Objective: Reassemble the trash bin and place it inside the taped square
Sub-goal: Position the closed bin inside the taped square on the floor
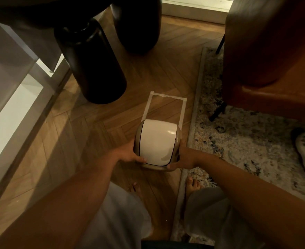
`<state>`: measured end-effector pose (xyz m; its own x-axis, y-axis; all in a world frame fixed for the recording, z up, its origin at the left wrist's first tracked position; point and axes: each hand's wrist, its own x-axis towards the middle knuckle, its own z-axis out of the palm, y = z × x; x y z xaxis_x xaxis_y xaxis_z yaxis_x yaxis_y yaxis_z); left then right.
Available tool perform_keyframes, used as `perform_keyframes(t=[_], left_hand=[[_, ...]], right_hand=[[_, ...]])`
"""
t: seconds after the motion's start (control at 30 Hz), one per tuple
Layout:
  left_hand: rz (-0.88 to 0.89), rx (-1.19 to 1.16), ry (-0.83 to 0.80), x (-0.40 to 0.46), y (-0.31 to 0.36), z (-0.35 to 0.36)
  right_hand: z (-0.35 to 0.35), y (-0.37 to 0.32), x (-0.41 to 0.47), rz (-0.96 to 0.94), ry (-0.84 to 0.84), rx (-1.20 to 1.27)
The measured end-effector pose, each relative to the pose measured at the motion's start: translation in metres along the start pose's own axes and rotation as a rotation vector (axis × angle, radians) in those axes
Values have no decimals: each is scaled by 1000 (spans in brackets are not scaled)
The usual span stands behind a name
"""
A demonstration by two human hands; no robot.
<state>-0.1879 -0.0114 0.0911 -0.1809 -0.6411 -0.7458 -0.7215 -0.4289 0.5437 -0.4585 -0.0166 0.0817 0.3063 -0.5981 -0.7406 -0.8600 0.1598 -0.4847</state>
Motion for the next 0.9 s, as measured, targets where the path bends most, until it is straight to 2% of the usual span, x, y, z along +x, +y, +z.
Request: perform_keyframes(t=[0.17,0.53,0.9], left_hand=[[24,21,40,2,-7,2],[49,68,113,13,-14,5],[97,-31,195,24,-9,3]], right_hand=[[22,6,-1,-21,30,-33],[36,14,8,-64,171,60],[22,12,14,-160,288,120]])
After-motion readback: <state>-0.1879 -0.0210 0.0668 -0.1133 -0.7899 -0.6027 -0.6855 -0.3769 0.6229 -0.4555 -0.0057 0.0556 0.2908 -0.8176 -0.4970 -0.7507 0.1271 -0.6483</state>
